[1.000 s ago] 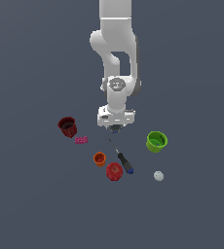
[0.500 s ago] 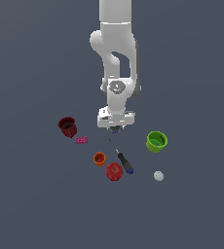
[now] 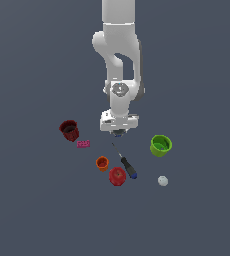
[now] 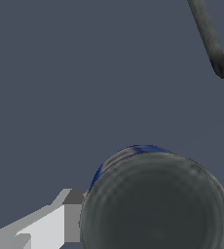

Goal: Pick up a designated object from a clutter of objects.

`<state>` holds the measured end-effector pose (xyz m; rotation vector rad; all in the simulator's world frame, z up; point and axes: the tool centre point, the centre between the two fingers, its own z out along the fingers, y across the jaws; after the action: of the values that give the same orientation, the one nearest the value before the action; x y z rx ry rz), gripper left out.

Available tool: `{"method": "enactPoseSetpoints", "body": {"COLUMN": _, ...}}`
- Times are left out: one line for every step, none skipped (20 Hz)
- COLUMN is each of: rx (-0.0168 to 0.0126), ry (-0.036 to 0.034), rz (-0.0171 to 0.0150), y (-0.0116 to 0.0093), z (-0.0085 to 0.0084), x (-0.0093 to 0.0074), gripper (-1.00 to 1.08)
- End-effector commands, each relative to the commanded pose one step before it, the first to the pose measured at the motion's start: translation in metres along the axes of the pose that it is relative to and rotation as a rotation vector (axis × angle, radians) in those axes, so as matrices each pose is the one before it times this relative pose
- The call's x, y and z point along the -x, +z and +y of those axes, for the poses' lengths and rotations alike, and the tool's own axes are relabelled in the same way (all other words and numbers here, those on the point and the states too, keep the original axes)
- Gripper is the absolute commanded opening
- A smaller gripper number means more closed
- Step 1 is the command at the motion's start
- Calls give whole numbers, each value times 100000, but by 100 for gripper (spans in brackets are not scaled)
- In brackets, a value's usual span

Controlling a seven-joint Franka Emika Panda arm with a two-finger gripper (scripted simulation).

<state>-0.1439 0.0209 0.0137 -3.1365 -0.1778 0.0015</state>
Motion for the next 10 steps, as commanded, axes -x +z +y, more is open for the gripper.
{"method": "enactPoseSetpoints", "body": {"rx": 7, "ry": 11, "rz": 59, "y": -89, "z": 51, "x": -41, "gripper": -100}}
{"method": "enactPoseSetpoints", "body": {"rx": 0, "ry": 0, "rz": 0, "y": -96, "z": 61, "x": -36, "gripper": -100}}
{"method": "enactPoseSetpoints", "body": {"rx": 0, "ry": 0, "rz": 0, "y": -135, "z": 85, "x": -50, "gripper": -100}}
{"method": "enactPoseSetpoints", "body": {"rx": 0, "ry": 0, "rz": 0, "y": -174, "z": 109, "x": -65, "gripper": -100}}
{"method": "enactPoseSetpoints", "body": {"rx": 0, "ry": 0, "rz": 0, "y": -212, "z": 133, "x": -79, "gripper": -100}}
{"method": "enactPoseSetpoints", "body": {"rx": 0, "ry": 0, "rz": 0, "y": -250, "z": 157, "x": -93, "gripper": -100}}
{"method": "enactPoseSetpoints", "body": {"rx": 0, "ry": 0, "rz": 0, "y": -288, "z": 180, "x": -107, "gripper": -100}}
{"method": "enactPoseSetpoints", "body": {"rx": 0, "ry": 0, "rz": 0, "y": -325, "z": 203, "x": -121, "gripper": -100}}
{"method": "enactPoseSetpoints", "body": {"rx": 0, "ry": 0, "rz": 0, "y": -363, "z": 226, "x": -135, "gripper": -100}}
{"method": "enactPoseSetpoints", "body": {"rx": 50, "ry": -45, "rz": -16, "y": -395, "z": 229, "x": -152, "gripper": -100}}
